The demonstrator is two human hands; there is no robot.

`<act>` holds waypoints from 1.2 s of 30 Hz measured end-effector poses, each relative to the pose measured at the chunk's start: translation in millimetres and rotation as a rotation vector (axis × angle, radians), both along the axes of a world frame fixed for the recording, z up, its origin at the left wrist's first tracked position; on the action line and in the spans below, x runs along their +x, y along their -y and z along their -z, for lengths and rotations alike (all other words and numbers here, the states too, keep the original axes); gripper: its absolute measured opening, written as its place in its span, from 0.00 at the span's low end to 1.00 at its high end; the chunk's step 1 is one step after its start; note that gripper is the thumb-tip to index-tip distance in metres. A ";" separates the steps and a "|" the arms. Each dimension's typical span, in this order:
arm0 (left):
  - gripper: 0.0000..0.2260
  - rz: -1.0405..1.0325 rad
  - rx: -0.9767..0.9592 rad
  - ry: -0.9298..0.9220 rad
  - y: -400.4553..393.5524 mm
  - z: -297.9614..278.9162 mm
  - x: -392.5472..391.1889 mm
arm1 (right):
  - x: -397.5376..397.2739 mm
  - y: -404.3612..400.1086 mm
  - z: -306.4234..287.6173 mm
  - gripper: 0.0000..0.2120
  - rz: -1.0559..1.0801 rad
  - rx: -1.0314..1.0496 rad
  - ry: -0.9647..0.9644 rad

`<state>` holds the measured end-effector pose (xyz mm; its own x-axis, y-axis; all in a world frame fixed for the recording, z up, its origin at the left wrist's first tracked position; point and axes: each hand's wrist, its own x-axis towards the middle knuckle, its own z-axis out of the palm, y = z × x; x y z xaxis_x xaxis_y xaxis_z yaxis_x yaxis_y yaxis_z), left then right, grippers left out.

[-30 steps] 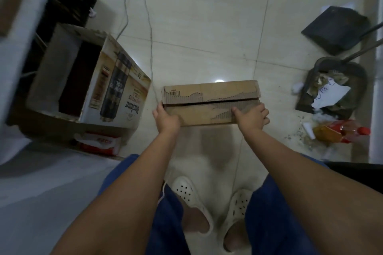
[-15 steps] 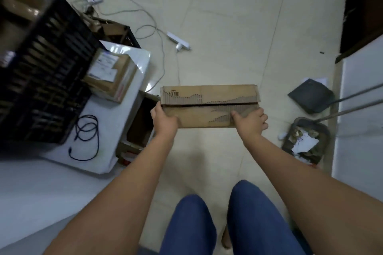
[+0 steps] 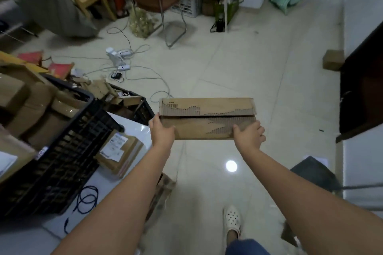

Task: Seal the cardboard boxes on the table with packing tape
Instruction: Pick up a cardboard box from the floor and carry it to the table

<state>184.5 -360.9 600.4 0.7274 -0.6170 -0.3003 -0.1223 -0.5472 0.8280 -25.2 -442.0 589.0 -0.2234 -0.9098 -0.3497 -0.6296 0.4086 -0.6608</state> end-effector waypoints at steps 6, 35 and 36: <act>0.28 -0.101 -0.055 0.016 77.3 -31.8 13.7 | 20.6 95.3 -33.0 0.35 -0.100 -0.026 -0.011; 0.27 -0.135 -0.145 0.004 522.9 -61.3 271.5 | 267.2 548.0 -74.1 0.33 -0.188 -0.057 0.001; 0.27 -0.151 -0.145 0.012 537.6 -59.3 280.7 | 277.9 567.4 -72.0 0.33 -0.204 -0.059 0.004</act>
<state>465.2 -898.6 659.7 0.8178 -0.5372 -0.2067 -0.0585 -0.4349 0.8986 252.7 -1009.4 661.0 -0.0310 -0.9549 -0.2954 -0.6929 0.2335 -0.6822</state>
